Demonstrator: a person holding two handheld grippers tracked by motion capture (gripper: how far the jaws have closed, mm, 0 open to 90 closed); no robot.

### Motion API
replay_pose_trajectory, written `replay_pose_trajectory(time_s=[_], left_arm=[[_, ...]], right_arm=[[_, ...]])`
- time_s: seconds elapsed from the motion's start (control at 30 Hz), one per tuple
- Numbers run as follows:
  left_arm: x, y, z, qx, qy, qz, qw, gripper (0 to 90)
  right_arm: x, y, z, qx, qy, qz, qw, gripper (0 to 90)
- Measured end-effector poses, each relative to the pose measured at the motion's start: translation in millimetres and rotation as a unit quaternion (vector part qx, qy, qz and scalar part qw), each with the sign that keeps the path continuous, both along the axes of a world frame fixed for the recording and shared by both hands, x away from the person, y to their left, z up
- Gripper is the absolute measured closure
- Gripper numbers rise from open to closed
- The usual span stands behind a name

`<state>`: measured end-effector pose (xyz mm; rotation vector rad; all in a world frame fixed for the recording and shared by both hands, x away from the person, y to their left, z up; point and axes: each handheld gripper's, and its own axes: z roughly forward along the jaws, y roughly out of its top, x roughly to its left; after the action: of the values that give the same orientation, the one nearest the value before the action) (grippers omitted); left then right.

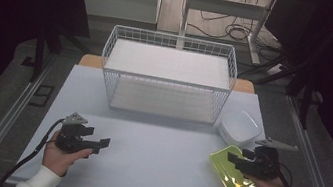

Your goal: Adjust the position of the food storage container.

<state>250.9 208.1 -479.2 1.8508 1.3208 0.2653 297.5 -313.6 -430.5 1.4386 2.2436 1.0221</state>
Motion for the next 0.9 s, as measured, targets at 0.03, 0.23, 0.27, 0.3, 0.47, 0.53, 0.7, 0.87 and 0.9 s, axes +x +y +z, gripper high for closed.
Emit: replay_pose_trajectory(time_s=[0.03, 0.23, 0.27, 0.3, 0.47, 0.53, 0.7, 0.87, 0.9], left_arm=[[-2.9, -0.9, 1.0, -0.002, 0.001, -0.002, 1.0, 21.4], [-5.8, -7.2, -0.9, 0.001, 0.009, -0.015, 0.9998, 21.2], [-5.6, -7.9, -0.5, 0.006, 0.007, -0.015, 0.9998, 21.2], [-5.5, -9.2, 0.5, 0.011, 0.005, -0.015, 0.9998, 21.2], [-6.8, -11.8, 2.3, 0.019, 0.001, -0.015, 0.9997, 21.4], [-8.6, -12.0, 2.7, 0.023, 0.0, -0.015, 0.9996, 21.4], [-11.6, -11.4, 3.7, 0.027, -0.001, -0.018, 0.9995, 21.2], [-12.2, -11.0, 3.3, 0.034, -0.001, -0.021, 0.9992, 21.1], [-12.0, -10.7, 3.5, 0.034, -0.001, -0.021, 0.9992, 21.1]], right_arm=[[0.4, -4.4, 0.9, -0.006, 0.007, -0.003, 1.0, 42.2], [10.6, -10.6, 0.3, -0.046, 0.024, -0.012, 0.9985, 57.0], [10.6, -10.6, 0.3, -0.046, 0.024, -0.012, 0.9985, 57.0], [12.3, -11.5, -0.7, -0.05, 0.022, -0.021, 0.9983, 60.3], [23.2, -16.1, -4.8, -0.06, 0.028, -0.032, 0.9973, 76.7], [24.5, -20.0, 0.2, -0.063, 0.018, -0.035, 0.9972, 85.7], [28.7, -24.7, -1.6, -0.081, 0.023, -0.036, 0.9958, 89.1], [37.1, -25.8, -15.8, -0.128, 0.039, -0.034, 0.9905, 89.1], [38.3, -27.1, -16.9, -0.129, 0.041, -0.035, 0.9902, 89.1]])
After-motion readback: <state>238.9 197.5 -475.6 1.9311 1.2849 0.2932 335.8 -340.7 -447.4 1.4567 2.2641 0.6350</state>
